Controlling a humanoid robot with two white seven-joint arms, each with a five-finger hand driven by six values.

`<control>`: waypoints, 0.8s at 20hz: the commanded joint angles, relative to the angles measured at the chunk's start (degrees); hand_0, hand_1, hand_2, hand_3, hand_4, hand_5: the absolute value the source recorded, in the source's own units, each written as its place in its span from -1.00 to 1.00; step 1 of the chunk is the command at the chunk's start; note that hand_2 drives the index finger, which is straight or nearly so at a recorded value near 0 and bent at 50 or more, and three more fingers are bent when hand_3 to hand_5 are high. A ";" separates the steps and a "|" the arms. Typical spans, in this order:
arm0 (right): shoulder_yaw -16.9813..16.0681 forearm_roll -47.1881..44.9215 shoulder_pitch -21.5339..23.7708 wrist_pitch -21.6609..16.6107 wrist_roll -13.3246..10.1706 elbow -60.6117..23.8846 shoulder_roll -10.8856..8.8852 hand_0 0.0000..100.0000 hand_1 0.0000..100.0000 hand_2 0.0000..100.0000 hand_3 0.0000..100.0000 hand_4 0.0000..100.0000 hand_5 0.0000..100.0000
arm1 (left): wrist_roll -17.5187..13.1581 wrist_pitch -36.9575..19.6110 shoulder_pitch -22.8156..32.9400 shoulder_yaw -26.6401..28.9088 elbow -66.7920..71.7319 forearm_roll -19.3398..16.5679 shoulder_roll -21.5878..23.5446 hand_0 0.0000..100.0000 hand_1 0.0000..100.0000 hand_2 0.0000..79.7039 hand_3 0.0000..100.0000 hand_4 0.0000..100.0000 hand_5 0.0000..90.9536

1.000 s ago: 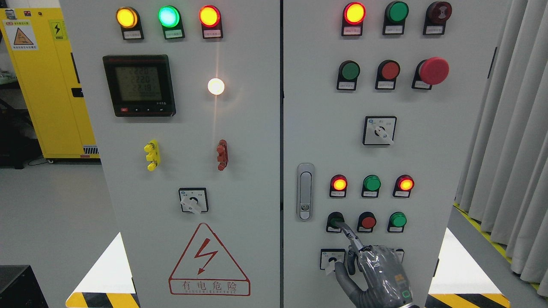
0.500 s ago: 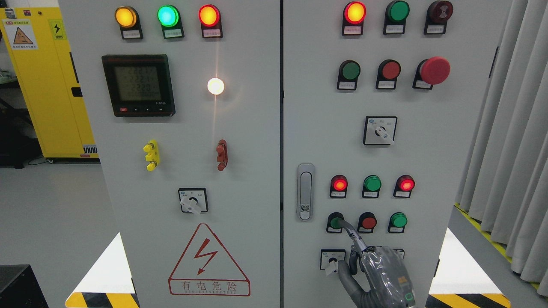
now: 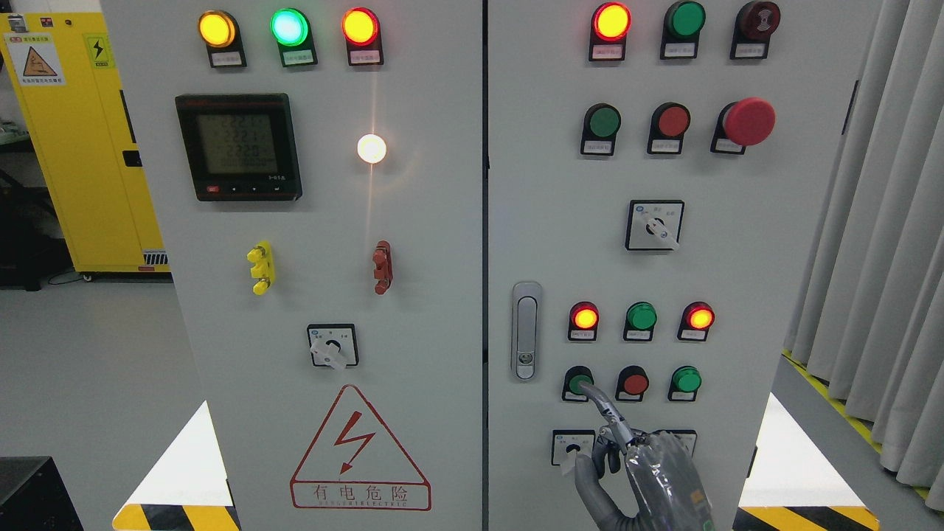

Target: Press green start button

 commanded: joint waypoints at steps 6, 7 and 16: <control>4.02 -32.45 5.75 2.75 2.76 -8.78 0.11 -0.09 0.16 -1.00 -0.76 -0.66 -0.77 | 0.02 0.04 0.00 0.00 0.03 0.00 0.00 -0.76 0.11 -1.00 -1.00 -1.00 -1.00; 3.93 -33.42 6.02 3.11 2.76 -9.04 0.11 -0.09 0.15 -1.00 -0.77 -0.68 -0.78 | 0.02 0.04 0.00 0.00 0.04 0.00 0.00 -0.76 0.11 -1.00 -1.00 -1.00 -1.00; 4.02 -34.66 9.18 3.38 2.94 -9.40 0.03 -0.24 0.11 -1.00 -0.84 -0.76 -0.88 | 0.02 0.04 0.00 0.00 0.04 0.00 0.00 -0.76 0.11 -1.00 -1.00 -1.00 -1.00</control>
